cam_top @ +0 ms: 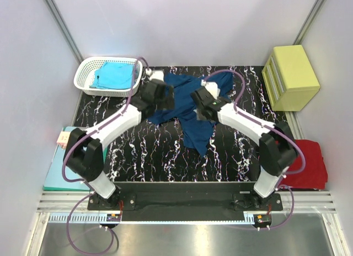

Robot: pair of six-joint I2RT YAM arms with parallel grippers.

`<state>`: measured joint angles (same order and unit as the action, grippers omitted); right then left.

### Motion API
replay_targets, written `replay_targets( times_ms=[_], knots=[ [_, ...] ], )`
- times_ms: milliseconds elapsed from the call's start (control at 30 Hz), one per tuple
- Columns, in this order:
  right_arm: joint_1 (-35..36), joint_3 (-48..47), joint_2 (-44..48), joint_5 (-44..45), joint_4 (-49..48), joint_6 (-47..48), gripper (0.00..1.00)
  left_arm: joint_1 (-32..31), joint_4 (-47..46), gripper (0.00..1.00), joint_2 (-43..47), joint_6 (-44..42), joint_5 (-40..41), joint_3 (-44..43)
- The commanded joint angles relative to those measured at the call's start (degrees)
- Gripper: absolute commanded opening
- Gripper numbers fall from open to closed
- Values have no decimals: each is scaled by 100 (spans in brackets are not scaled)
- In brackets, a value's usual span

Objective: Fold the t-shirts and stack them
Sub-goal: Flatten out the tshirt

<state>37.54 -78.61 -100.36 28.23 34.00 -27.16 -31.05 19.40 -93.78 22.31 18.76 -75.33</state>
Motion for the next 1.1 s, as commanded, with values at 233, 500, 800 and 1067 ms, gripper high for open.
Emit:
replay_targets(
  times_ms=[233,500,800,1067],
  knots=[
    [95,1207,1343,-247,248,-413,61,-577,-121,99,993,222,66,1125],
    [1290,1620,1211,-626,379,-940,62,-753,-42,99,1010,318,-92,1310],
    [1678,2086,1317,-591,397,-1353,61,-903,-24,99,1037,380,-101,1548],
    [1678,2263,1045,-424,274,-1555,44,-1061,-15,99,914,432,-48,1574]
  ],
)
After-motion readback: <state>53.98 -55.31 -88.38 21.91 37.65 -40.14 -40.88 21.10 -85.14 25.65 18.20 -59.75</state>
